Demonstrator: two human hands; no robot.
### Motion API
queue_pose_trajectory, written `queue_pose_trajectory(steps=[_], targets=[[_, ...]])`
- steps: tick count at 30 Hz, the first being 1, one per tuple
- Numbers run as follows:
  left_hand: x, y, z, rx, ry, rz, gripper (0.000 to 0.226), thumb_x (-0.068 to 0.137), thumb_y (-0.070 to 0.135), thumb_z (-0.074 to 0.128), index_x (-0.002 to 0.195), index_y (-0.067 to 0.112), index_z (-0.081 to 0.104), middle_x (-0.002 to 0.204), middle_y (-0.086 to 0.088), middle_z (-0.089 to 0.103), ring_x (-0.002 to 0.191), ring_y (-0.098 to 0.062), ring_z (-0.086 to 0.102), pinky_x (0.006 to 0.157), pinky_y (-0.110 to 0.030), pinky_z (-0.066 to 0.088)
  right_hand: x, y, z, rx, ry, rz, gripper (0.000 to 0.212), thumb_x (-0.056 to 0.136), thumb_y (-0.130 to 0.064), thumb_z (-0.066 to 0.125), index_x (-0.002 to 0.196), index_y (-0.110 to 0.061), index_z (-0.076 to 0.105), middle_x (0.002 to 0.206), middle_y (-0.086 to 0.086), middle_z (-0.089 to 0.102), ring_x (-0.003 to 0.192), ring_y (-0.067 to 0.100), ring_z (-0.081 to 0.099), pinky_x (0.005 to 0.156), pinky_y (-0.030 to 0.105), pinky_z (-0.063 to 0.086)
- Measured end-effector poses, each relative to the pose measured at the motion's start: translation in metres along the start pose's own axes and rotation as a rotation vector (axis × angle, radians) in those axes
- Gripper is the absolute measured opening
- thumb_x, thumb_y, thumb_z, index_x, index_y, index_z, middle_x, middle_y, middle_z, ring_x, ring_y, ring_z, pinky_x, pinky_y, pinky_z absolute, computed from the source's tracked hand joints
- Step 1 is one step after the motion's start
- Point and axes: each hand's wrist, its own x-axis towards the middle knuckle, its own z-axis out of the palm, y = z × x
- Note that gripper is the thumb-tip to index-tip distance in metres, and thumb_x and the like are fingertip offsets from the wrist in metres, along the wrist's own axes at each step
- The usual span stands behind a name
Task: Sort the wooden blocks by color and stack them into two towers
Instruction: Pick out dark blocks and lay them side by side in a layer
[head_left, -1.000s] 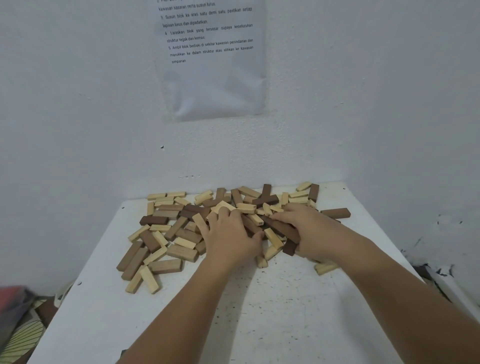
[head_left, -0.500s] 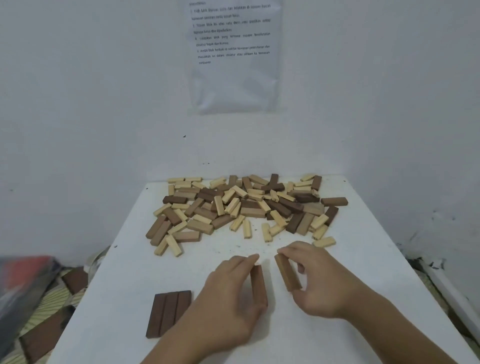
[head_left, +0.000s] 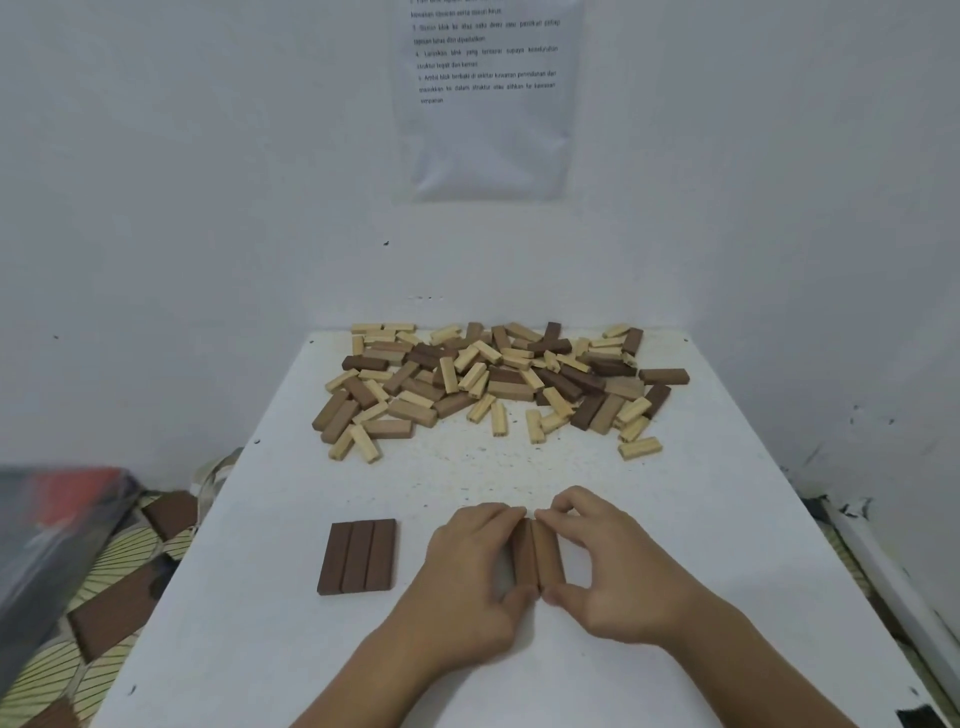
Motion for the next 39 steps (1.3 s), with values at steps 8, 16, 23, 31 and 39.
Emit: queue_pose_trajectory(steps=[8,16,23,31,39], targets=[[0.004,-0.003,-0.003,-0.014,-0.006,-0.005,0.081,0.084,0.052,0.07,0.155,0.036,0.034,0.141,0.03,0.038,0.136,0.005,0.026,0.118,-0.031,0.025,0.0,0.001,-0.01,0.169,-0.052,0.166,0.086,0.072,-0.044,0.089,0.147,-0.039,0.047,0.121,-0.033,0.048,0.104,-0.01,0.046,0.089,0.014,0.04],[0.007,-0.001,0.001,-0.021,-0.02,-0.007,0.082,0.082,0.056,0.07,0.152,0.05,0.026,0.136,0.036,0.033,0.134,-0.001,0.023,0.113,-0.033,0.026,0.043,0.032,-0.052,0.133,0.373,0.284,0.031,0.096,-0.013,0.068,0.124,-0.025,0.072,0.106,-0.016,0.066,0.082,0.003,0.056,0.075,0.01,0.043],[0.008,0.001,0.007,-0.046,0.04,-0.015,0.078,0.08,0.045,0.078,0.147,0.047,0.037,0.132,0.052,0.023,0.128,0.019,0.014,0.108,-0.029,0.029,0.131,0.048,-0.06,-0.272,0.361,0.361,0.034,0.102,-0.034,0.053,0.124,-0.016,0.07,0.112,0.006,0.064,0.118,0.035,0.047,0.098,0.046,0.044],[0.008,0.0,0.009,-0.05,0.061,-0.041,0.081,0.078,0.047,0.078,0.148,0.045,0.039,0.134,0.047,0.032,0.128,0.017,0.02,0.108,-0.031,0.031,0.152,0.047,-0.051,-0.381,0.316,0.495,0.035,0.099,-0.04,0.054,0.11,-0.01,0.069,0.107,0.009,0.063,0.117,0.035,0.049,0.087,0.04,0.044],[0.008,0.002,0.008,-0.05,0.065,-0.05,0.082,0.079,0.05,0.077,0.149,0.047,0.035,0.134,0.035,0.043,0.126,0.008,0.025,0.109,-0.033,0.033,0.141,0.044,-0.05,-0.257,0.433,0.529,0.026,0.088,-0.033,0.055,0.074,-0.013,0.062,0.075,0.006,0.061,0.09,0.033,0.06,0.076,0.043,0.056]])
